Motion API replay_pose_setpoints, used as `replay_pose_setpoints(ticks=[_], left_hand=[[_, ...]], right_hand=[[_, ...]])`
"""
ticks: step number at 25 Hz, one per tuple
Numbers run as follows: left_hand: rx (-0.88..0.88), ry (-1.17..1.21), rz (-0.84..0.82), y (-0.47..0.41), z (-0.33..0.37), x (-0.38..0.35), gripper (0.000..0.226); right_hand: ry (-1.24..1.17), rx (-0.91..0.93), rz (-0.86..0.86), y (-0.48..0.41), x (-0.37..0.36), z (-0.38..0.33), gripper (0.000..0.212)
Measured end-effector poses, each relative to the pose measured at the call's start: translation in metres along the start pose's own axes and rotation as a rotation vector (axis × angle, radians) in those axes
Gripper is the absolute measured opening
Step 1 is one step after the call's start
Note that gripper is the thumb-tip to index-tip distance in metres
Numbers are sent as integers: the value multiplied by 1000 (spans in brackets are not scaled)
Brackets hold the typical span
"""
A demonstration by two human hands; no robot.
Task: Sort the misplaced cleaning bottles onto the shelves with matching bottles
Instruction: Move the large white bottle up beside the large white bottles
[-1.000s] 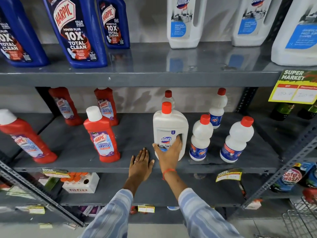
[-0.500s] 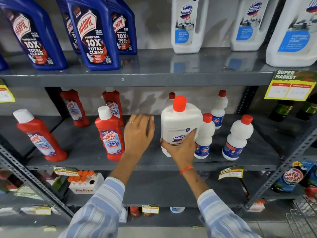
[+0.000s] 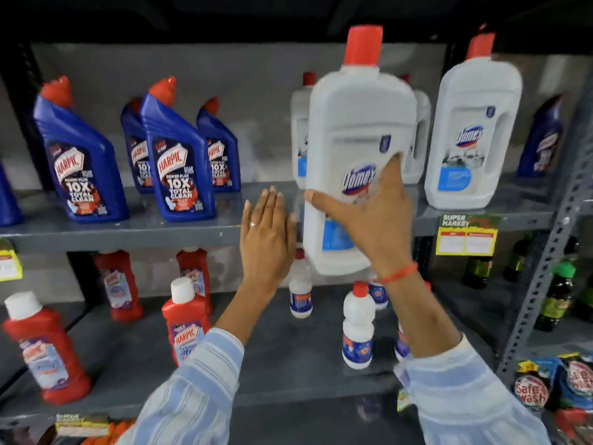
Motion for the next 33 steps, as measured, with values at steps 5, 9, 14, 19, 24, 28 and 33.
replay_pose_setpoints(ticks=[5, 9, 14, 19, 24, 28, 33], left_hand=[[39, -108, -81, 7, 1, -9, 54], [25, -131, -118, 7, 1, -8, 64], [30, -121, -126, 7, -1, -7, 64], [41, -116, -95, 6, -1, -9, 63], [57, -125, -96, 6, -1, -9, 66], [57, -129, -102, 7, -2, -9, 65], [71, -119, -113, 6, -2, -12, 66]], right_hand=[[75, 25, 59, -73, -16, -20, 114], [73, -66, 18, -97, -49, 6, 105], [88, -79, 12, -108, -65, 12, 105], [88, -75, 14, -110, -69, 18, 114], [92, -45, 24, -106, -71, 19, 105], [95, -50, 31, -104, -70, 18, 104], [116, -54, 67, -99, -70, 18, 96]])
Point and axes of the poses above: each hand's wrist, its own y-axis away from the middle knuckle, its own x-axis out of the back of the hand, z = x × y, the point moved 7 cm from there along -y, towards the middle knuckle, and after that the axes turned 7 degrees about -x, right-handed, at the moved point
